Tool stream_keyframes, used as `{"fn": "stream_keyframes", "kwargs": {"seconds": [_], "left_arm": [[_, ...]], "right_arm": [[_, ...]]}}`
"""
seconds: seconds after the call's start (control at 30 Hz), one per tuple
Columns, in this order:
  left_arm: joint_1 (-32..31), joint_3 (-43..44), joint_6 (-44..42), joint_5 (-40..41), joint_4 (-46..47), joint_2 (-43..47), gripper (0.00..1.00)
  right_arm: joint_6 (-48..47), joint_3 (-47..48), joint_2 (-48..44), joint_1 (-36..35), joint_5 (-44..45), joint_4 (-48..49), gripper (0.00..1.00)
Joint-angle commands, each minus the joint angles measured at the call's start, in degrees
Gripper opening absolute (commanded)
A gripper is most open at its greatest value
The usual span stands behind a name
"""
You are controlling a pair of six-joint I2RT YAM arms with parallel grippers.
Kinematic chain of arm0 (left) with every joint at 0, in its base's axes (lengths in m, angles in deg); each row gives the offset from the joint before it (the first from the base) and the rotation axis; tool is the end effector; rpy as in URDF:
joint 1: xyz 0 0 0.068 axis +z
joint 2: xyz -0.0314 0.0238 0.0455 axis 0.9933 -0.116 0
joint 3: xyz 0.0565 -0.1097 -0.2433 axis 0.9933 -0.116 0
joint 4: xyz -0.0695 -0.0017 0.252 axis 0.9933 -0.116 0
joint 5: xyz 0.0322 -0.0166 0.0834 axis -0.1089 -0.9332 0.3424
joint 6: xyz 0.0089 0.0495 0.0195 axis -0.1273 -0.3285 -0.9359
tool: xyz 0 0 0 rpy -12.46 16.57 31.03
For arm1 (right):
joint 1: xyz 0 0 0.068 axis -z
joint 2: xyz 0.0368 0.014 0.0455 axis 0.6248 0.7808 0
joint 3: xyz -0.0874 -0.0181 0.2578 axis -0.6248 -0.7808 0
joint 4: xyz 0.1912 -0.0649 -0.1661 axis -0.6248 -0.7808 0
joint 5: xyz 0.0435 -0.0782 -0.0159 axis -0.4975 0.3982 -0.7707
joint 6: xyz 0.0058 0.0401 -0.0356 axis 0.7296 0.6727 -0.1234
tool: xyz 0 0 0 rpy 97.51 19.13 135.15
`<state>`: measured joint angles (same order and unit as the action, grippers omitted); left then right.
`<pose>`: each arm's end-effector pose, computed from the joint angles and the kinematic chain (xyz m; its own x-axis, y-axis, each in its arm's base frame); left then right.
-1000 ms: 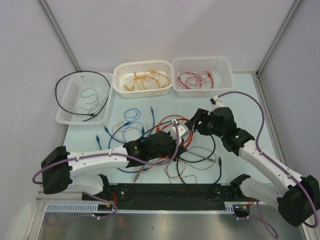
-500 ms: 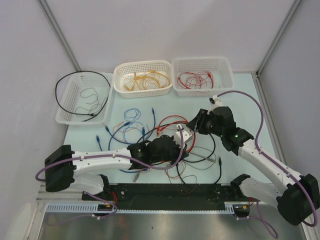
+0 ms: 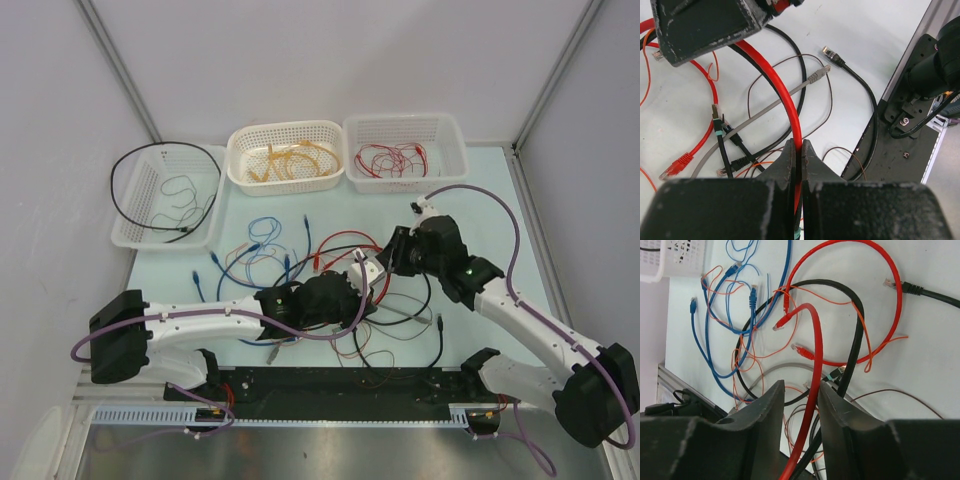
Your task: Untangle the cables
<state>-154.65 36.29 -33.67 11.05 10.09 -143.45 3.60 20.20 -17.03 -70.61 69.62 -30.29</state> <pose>0.0992 -0.2815 0.2551 -0.3906 0.3034 -0.8691 0.8374 0.5092 -0.1986 0.1951 0.1285 0.2671 -0.7413 0.2095 -0.6376 -0.2553 0.7905 0.5567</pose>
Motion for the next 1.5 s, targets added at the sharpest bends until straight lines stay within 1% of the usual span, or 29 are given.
{"fn": "stream_keyframes", "kwargs": {"seconds": [0.0,0.1,0.13,0.17,0.2,0.23,0.27,0.3,0.33,0.37,0.4,0.43,0.47,0.5,0.6,0.67,0.77,0.87,0.9,1.0,1.03,1.17,1.33,1.47], "left_arm": [[-0.5,1.1,-1.7,1.3,2.4,1.5,0.0],[-0.4,1.1,-1.6,1.6,2.3,1.7,0.0],[-0.5,1.0,-1.6,1.8,2.2,1.7,0.0],[-0.5,1.0,-1.5,1.9,2.0,1.8,0.0],[-0.5,1.0,-1.2,2.2,1.7,1.7,0.01],[-0.5,1.2,-1.0,3.2,1.0,1.7,0.09],[-0.5,1.4,-0.1,3.9,0.2,1.6,0.19],[-0.5,1.7,0.4,4.9,-1.2,1.3,0.31],[-0.5,2.3,1.0,7.4,-3.0,1.3,0.47],[-0.5,2.3,2.2,8.7,-3.9,1.5,0.51],[-0.5,2.0,2.8,10.4,-4.9,1.8,0.63],[-0.5,1.6,4.0,12.9,-5.2,2.4,0.69],[-0.5,1.0,4.6,14.5,-5.3,4.1,0.79],[-0.4,0.0,5.3,16.2,-5.8,5.1,0.99],[-0.4,-1.9,8.0,23.0,-7.5,9.3,1.0],[-0.3,-2.8,10.1,27.7,-8.5,11.4,1.0],[-0.2,-5.3,13.2,33.4,-11.0,16.0,1.0],[0.1,-7.9,16.7,36.1,-12.1,20.2,1.0],[0.2,-8.7,17.6,36.3,-11.9,22.2,1.0],[0.3,-11.6,18.5,36.4,-10.7,25.0,1.0],[0.4,-12.1,18.9,36.5,-10.7,25.5,1.0],[0.4,-14.3,19.8,37.0,-10.9,27.0,1.0],[0.5,-15.8,19.8,36.9,-9.6,27.0,1.0],[1.3,-16.7,18.9,36.4,-7.7,25.6,1.0]], "right_arm": [[-1.1,1.0,-0.2,-0.8,-1.7,-0.2,0.36],[-1.2,1.0,-0.3,-0.9,-2.0,-0.4,0.26],[-1.1,1.0,-0.7,-1.0,-1.5,-0.6,0.19],[-1.1,1.0,-1.1,-0.8,-0.6,-0.6,0.15],[-1.3,1.0,-2.2,-0.8,-0.2,-0.3,0.06],[-1.2,1.0,-2.8,-0.5,0.1,0.8,0.02],[-1.1,1.2,-3.5,0.6,0.2,1.4,0.0],[-0.6,1.7,-4.5,1.4,0.2,2.0,0.0],[-0.4,2.3,-5.0,2.2,0.3,2.0,0.0],[-0.4,4.0,-5.1,3.9,0.2,2.1,0.0],[-0.4,4.8,-5.1,4.8,0.4,2.0,0.0],[-0.5,6.0,-5.0,5.5,0.8,2.1,0.0],[-0.5,7.0,-4.9,6.3,1.0,2.1,0.0],[-0.3,9.2,-4.4,7.8,1.4,2.6,0.0],[0.9,12.9,-3.7,11.4,2.1,5.4,0.0],[3.6,14.3,-2.3,13.2,1.9,7.7,0.0],[8.9,15.0,0.0,16.6,3.0,16.2,0.0],[15.1,15.0,3.2,18.6,8.1,21.2,0.0],[16.9,15.0,4.3,19.2,11.4,22.6,0.0],[21.9,15.0,9.0,20.3,15.4,29.5,0.0],[23.6,15.0,11.6,20.3,16.2,33.2,0.0],[24.7,15.4,18.7,21.1,21.0,42.1,0.0],[26.4,18.3,28.3,24.1,21.3,48.6,0.0],[31.3,21.1,37.2,26.8,19.6,53.4,0.0]]}}
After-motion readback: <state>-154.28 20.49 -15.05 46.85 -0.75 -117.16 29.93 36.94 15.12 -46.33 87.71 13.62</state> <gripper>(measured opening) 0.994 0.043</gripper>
